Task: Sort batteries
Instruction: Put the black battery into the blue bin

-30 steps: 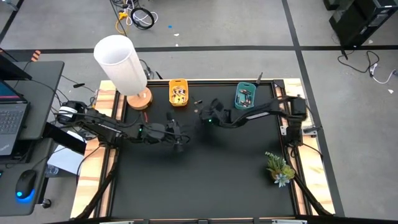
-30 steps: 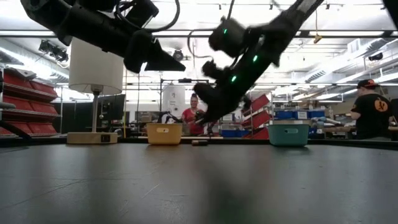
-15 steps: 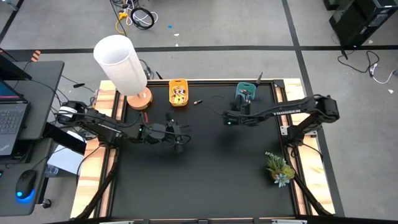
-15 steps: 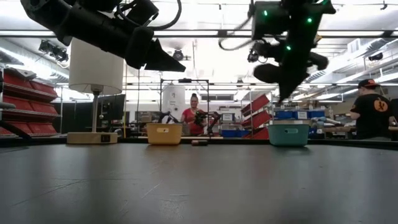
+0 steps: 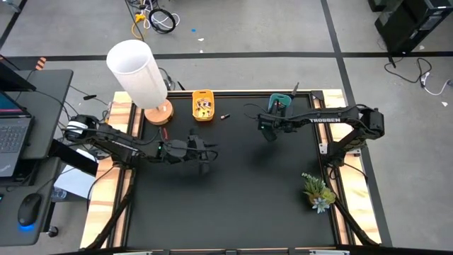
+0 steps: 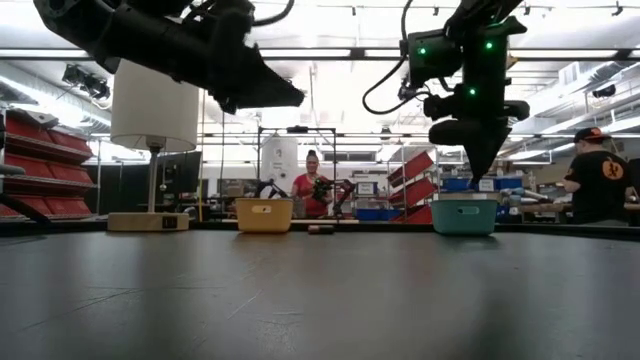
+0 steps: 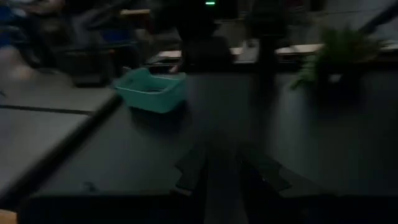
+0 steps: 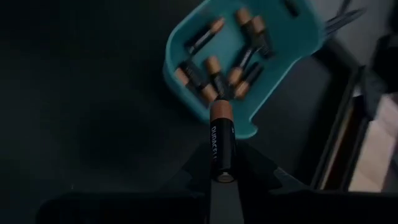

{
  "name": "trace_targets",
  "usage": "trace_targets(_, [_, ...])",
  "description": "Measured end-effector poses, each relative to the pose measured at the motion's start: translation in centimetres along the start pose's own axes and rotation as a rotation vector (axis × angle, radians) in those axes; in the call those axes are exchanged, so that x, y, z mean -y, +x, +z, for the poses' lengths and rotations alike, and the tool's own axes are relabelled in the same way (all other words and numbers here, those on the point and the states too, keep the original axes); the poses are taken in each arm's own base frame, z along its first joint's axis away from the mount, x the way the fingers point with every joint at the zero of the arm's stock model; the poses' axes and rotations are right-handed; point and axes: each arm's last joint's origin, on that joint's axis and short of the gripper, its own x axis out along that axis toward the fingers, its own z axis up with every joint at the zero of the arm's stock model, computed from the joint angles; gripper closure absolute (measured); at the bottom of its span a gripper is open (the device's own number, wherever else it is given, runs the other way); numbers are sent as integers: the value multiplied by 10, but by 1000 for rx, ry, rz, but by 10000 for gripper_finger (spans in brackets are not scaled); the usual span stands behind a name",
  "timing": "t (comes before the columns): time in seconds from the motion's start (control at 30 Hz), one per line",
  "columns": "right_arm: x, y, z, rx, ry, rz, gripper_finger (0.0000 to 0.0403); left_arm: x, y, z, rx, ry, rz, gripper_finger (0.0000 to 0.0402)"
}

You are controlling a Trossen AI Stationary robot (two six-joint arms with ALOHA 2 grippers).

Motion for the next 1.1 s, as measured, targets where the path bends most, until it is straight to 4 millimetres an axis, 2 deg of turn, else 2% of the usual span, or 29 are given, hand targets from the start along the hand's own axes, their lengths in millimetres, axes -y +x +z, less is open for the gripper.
trace_targets(0.13, [1,1,0,-36,-75,26,354,6,-1,1,14,-11,-220,316])
trace_targets(0.23, [-1,-3,-2,-18,-123,35,354,11,-2,3,46,51,-402,316])
trace_targets(0.3, [-2,-4,-2,-5,-154,36,354,13,-3,6,92,93,-457,316])
trace_targets(0.43, [1,-1,-1,-34,-187,45,354,12,-5,27,295,137,-427,316])
trace_targets(0.53, [1,-2,-3,-50,-201,53,354,8,-7,38,408,180,-296,316])
trace_targets(0.67, [2,-3,-2,-46,-217,57,354,-2,-15,58,608,132,-126,316])
trace_targets(0.77, [5,-8,-2,-15,-217,65,354,-5,-17,67,715,142,-227,317])
trace_targets(0.87, [9,-15,-2,50,-228,62,354,-9,-11,84,714,82,-408,317])
trace_targets(0.97, [12,-19,-1,73,-229,74,354,-14,0,99,610,50,-521,321])
trace_targets(1.1, [13,-21,-2,72,-237,80,354,-18,12,116,440,55,-518,330])
